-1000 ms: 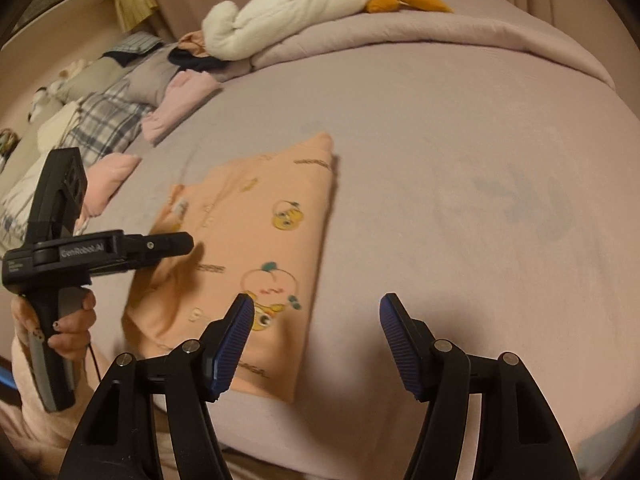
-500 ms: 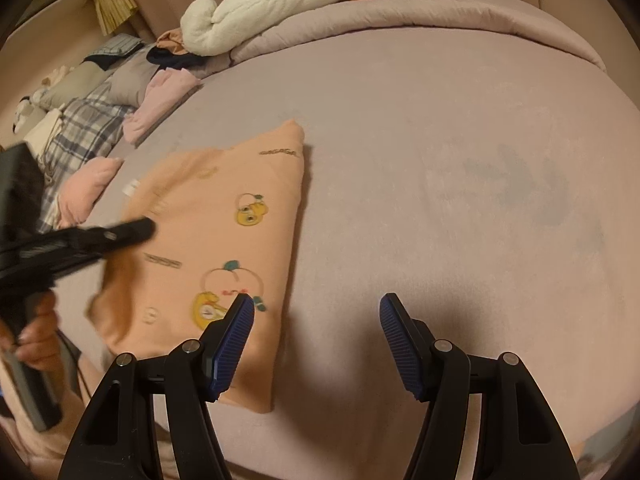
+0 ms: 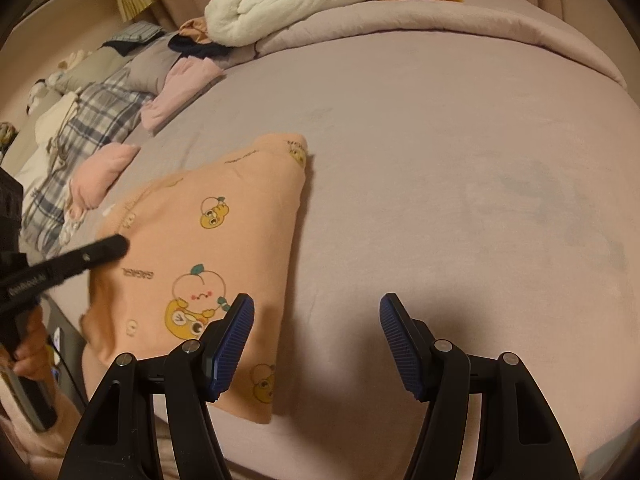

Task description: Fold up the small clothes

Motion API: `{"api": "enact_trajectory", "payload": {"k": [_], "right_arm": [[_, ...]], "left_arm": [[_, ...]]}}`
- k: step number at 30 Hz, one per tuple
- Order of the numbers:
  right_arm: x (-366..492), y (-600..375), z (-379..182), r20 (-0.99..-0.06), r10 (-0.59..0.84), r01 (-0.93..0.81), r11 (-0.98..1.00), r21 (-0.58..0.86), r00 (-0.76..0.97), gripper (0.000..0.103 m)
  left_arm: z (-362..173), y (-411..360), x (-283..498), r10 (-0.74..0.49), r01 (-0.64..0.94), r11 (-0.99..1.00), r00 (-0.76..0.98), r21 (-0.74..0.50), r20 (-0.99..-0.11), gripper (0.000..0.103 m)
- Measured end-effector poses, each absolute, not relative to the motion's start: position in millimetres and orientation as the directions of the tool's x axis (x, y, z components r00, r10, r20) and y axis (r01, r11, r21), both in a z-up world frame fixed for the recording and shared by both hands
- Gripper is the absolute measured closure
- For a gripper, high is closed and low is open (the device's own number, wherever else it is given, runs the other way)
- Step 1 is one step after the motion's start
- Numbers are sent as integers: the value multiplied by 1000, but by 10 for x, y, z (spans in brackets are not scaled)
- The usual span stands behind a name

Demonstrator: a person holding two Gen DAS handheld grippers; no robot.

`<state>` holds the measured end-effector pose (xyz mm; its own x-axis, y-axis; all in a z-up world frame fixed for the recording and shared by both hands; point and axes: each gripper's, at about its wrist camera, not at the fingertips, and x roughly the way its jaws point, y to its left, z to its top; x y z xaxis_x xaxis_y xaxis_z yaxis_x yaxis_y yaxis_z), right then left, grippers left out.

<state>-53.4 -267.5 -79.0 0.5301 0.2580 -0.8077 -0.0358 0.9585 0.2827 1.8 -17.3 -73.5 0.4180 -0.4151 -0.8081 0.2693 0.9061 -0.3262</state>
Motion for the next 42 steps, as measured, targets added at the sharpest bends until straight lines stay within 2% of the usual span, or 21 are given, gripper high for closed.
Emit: {"api": "enact_trajectory", "payload": {"k": [3, 9, 11, 12, 13, 14, 24, 29, 32, 36, 39, 42], "right_arm": [[-523, -2644, -808, -814, 261, -42, 959, 281, 520, 38], [-510, -2598, -815, -820, 269, -52, 958, 282, 505, 38], [-507, -2584, -809, -822, 265, -53, 960, 277, 505, 38], [-504, -2580, -805, -822, 263, -55, 960, 273, 505, 36], [-499, -2574, -805, -823, 262, -57, 961, 272, 505, 31], [-493, -2569, -802, -821, 264, -59, 960, 272, 506, 29], [-331, -2394, -913, -821, 321, -109, 946, 306, 472, 27], [-247, -2287, -984, -816, 369, -142, 929, 342, 446, 27], [-213, -2277, -1010, -814, 378, -147, 925, 350, 441, 27], [-162, -2272, -1048, -802, 402, -156, 915, 373, 442, 27], [-129, -2277, -1063, -783, 432, -166, 900, 402, 447, 41], [-145, -2301, -1072, -771, 453, -163, 889, 428, 447, 60]], "left_arm": [[-923, -195, 44, -359, 269, 926, 402, -266, -842, 86], [-1011, -125, 63, -379, 242, 921, 385, -305, -841, 82], [-939, -109, 39, -373, 241, 924, 403, -296, -836, 63], [-900, -95, 27, -360, 237, 930, 423, -282, -832, 39], [-864, -70, 3, -342, 228, 937, 448, -264, -826, 25], [-846, -33, -22, -338, 220, 939, 466, -263, -818, 23], [-1233, 96, -9, -506, 137, 861, 318, -489, -802, 24], [-1233, 57, -1, -530, 138, 846, 312, -514, -789, 26], [-1241, 50, 59, -542, 136, 839, 306, -528, -783, 33], [-1265, -35, 122, -547, 136, 835, 303, -533, -780, 49], [-1253, -71, 124, -543, 146, 838, 309, -525, -781, 67], [-1189, -118, 103, -524, 154, 851, 318, -503, -790, 76]]}}
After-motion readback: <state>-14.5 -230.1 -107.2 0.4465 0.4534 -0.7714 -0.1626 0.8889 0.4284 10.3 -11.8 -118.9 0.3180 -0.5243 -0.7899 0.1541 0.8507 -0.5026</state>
